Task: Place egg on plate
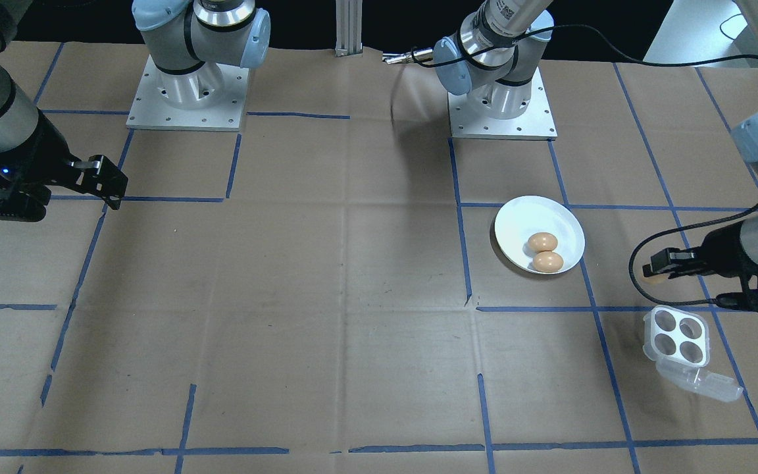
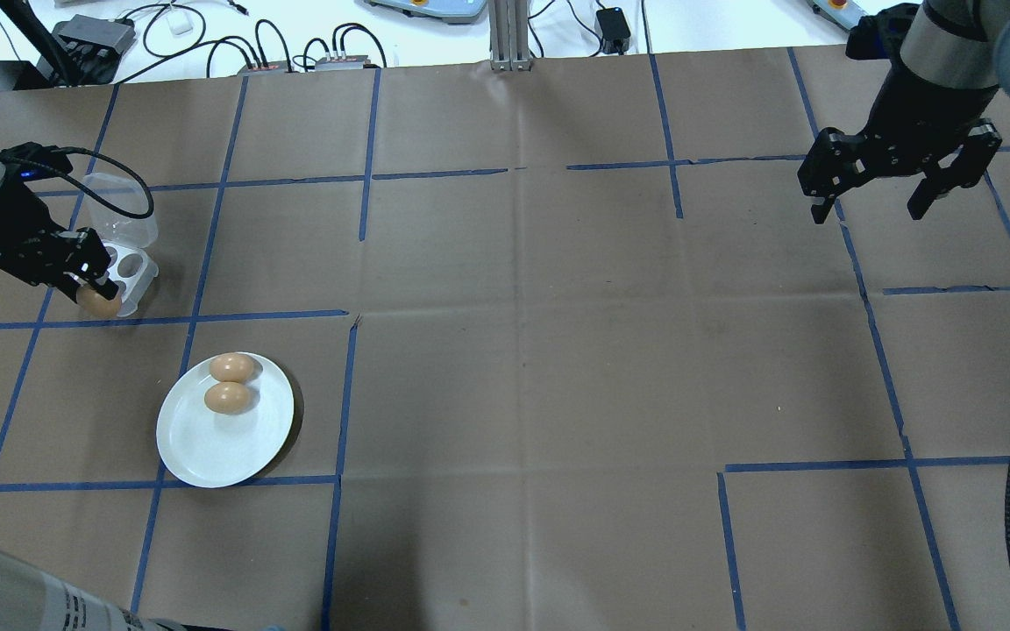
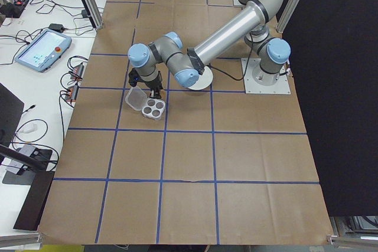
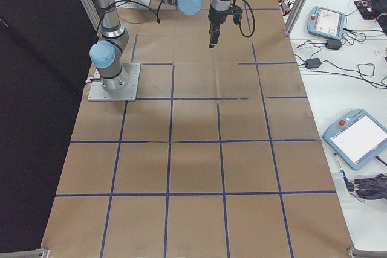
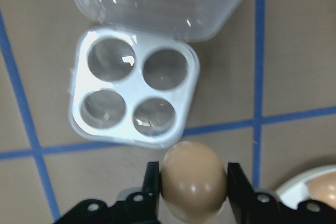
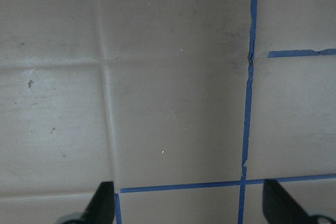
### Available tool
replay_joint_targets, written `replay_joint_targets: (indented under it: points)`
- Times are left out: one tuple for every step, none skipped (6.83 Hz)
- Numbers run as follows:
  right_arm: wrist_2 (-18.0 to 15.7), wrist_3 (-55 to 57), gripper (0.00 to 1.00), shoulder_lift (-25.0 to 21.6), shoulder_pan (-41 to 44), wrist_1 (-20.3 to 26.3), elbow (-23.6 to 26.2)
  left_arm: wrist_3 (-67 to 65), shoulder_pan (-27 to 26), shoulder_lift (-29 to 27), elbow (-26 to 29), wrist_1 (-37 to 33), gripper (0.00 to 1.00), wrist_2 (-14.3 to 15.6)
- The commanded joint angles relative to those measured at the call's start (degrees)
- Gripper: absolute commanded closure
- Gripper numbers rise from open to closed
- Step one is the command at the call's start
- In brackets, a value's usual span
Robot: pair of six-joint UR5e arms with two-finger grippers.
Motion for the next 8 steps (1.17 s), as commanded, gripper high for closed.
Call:
replay_joint_targets:
  points:
    - [0.0, 0.0, 0.00, 0.0, 0.0, 0.0, 0.0, -9.4, -0.8, 5.9, -8.4, -11.1, 1.00, -3.9]
    - [0.0, 0.0, 0.00, 0.0, 0.0, 0.0, 0.0, -10.0, -1.0, 6.1, -11.0, -13.8, 1.00, -5.4]
    - [0.0, 0.0, 0.00, 0.0, 0.0, 0.0, 0.0, -10.3, -1.0, 6.0, -12.3, -13.8, 1.00, -7.3]
    - [0.0, 0.0, 0.00, 0.0, 0.0, 0.0, 0.0, -10.2, -1.0, 5.6, -12.5, -13.6, 1.00, -7.3]
    - [0.0, 0.0, 0.00, 0.0, 0.0, 0.0, 0.0, -10.1, -1.0, 4.5, -12.5, -13.4, 1.00, -7.1]
    - [0.0, 0.0, 0.00, 0.0, 0.0, 0.0, 0.0, -9.8, -1.0, 3.6, -11.5, -12.6, 1.00, -7.0]
    - [0.0, 0.0, 0.00, 0.0, 0.0, 0.0, 0.0, -9.9, -0.9, 2.4, -12.3, -10.9, 1.00, -7.0]
    - [0.0, 0.0, 0.00, 0.0, 0.0, 0.0, 0.0, -9.6, -0.9, 2.0, -12.1, -10.2, 0.93, -6.7]
